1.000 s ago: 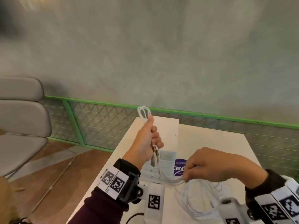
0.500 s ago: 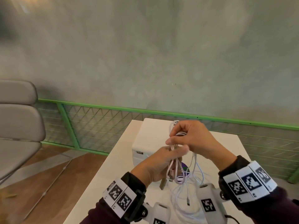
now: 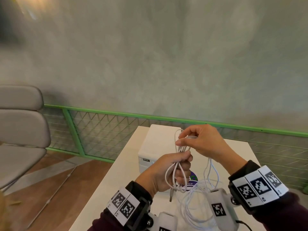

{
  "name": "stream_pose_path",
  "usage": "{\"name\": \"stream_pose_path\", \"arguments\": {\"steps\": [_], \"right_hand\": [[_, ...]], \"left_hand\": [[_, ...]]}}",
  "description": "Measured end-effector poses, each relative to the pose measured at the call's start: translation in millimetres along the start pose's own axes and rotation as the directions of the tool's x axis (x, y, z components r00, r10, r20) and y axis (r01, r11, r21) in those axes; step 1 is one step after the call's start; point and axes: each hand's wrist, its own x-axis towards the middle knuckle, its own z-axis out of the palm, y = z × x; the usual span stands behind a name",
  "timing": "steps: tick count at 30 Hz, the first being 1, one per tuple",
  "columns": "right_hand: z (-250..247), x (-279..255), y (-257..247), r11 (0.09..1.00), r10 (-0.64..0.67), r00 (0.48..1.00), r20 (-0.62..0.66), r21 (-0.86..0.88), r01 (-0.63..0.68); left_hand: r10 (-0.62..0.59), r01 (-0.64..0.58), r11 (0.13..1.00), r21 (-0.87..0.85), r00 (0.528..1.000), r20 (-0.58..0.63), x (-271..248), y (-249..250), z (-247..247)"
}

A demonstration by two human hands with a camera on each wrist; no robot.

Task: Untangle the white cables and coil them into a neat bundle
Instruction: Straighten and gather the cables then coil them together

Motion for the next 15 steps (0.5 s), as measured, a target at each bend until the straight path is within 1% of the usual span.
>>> {"name": "stream_pose_path", "arguments": {"steps": [1,2,3,5,7,8,10,11,12,13,14,15], "right_hand": [[0.2,-0.6,-0.6,1.000,-0.006,1.000,-0.004,-0.010,0.006],[0.1,-1.1,-0.5,1.000,-0.019,1.000,-0.009,-0.016,0.018],[-1.0,-0.9,0.0,0.999,-0.034,0.999,-0.020,-0.009,0.033],[-7.9,-0.4,1.3,0.997,-0.039,0.997,-0.060,0.068,0.043],[-20.9,-1.3,4.2,0.984,-0.009,0.998,-0.060,0.178,0.020],[-29.1,-3.1,7.7,0.978,0.013,1.000,-0.016,0.208,-0.009],[-45.2,-7.7,20.6,0.973,0.065,0.986,0.152,0.211,-0.096],[-52.0,-10.8,29.2,0.974,0.092,0.960,0.265,0.177,-0.142],[-56.5,-13.6,38.0,0.978,0.126,0.916,0.381,0.105,-0.179],[-59.0,-16.6,45.6,0.979,0.172,0.857,0.486,0.013,-0.204],[-58.9,-19.3,53.3,0.971,0.227,0.795,0.562,-0.073,-0.226],[-56.7,-21.2,60.6,0.960,0.276,0.744,0.608,-0.142,-0.240]], "left_hand": [[0.000,0.001,0.999,-0.039,1.000,0.030,0.6,-1.0,-0.3],[0.007,-0.004,0.997,-0.071,0.999,0.034,0.9,-1.5,-0.3],[0.015,-0.015,0.994,-0.106,1.000,0.006,1.9,-1.4,-0.9],[0.040,-0.063,0.978,-0.200,0.992,-0.116,4.0,0.7,-3.8],[0.095,-0.171,0.950,-0.261,0.956,-0.278,5.2,4.2,-12.1],[0.129,-0.236,0.931,-0.278,0.926,-0.354,5.2,6.8,-18.2],[0.186,-0.363,0.875,-0.322,0.864,-0.467,3.9,13.8,-30.6],[0.207,-0.415,0.843,-0.343,0.839,-0.504,2.7,18.0,-35.5],[0.232,-0.457,0.818,-0.351,0.818,-0.526,1.0,22.8,-38.8],[0.259,-0.489,0.802,-0.344,0.803,-0.537,-0.2,27.3,-40.9],[0.287,-0.511,0.795,-0.327,0.791,-0.540,-1.3,31.9,-40.7],[0.312,-0.526,0.793,-0.307,0.784,-0.537,-1.6,35.9,-39.5]]}}
